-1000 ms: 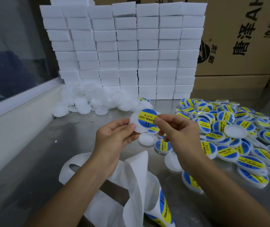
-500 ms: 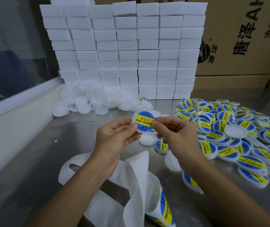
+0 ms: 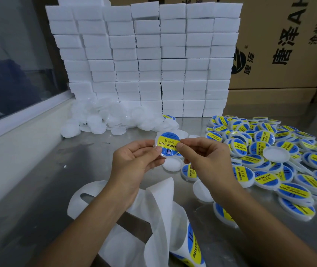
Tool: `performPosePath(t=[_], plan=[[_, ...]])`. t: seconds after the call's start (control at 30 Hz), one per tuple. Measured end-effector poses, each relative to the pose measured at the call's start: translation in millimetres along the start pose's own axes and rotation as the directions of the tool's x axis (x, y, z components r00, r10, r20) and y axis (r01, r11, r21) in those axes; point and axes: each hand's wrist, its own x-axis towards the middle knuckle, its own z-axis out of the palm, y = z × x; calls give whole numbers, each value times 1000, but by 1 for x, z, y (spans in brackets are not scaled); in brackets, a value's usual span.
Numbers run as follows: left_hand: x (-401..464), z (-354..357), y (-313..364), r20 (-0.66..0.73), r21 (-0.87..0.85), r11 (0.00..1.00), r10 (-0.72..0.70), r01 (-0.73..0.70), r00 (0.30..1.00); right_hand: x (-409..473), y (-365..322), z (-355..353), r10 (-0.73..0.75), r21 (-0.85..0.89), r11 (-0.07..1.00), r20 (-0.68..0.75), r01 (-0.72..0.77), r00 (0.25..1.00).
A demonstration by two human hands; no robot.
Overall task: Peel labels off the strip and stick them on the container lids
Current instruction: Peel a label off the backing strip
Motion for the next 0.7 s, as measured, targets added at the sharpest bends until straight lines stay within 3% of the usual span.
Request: performPosePath(t=[0.23, 0.43, 0.57, 0.7], plan=[[-2, 1, -3, 12, 163, 971, 176, -176, 984, 1, 5, -1, -60, -143, 988, -22, 56, 998], [-4, 4, -7, 87, 302, 902, 297, -309, 951, 0, 10, -2, -228, -358, 912, -40, 200, 973], [-4, 3, -3, 81, 180, 955, 223, -234, 971, -4, 12, 3, -344, -404, 864, -39, 300, 938], [-3, 2, 0, 158, -27, 996, 88, -84, 984, -5, 12, 5, -256, -299, 921, 22, 250, 967]])
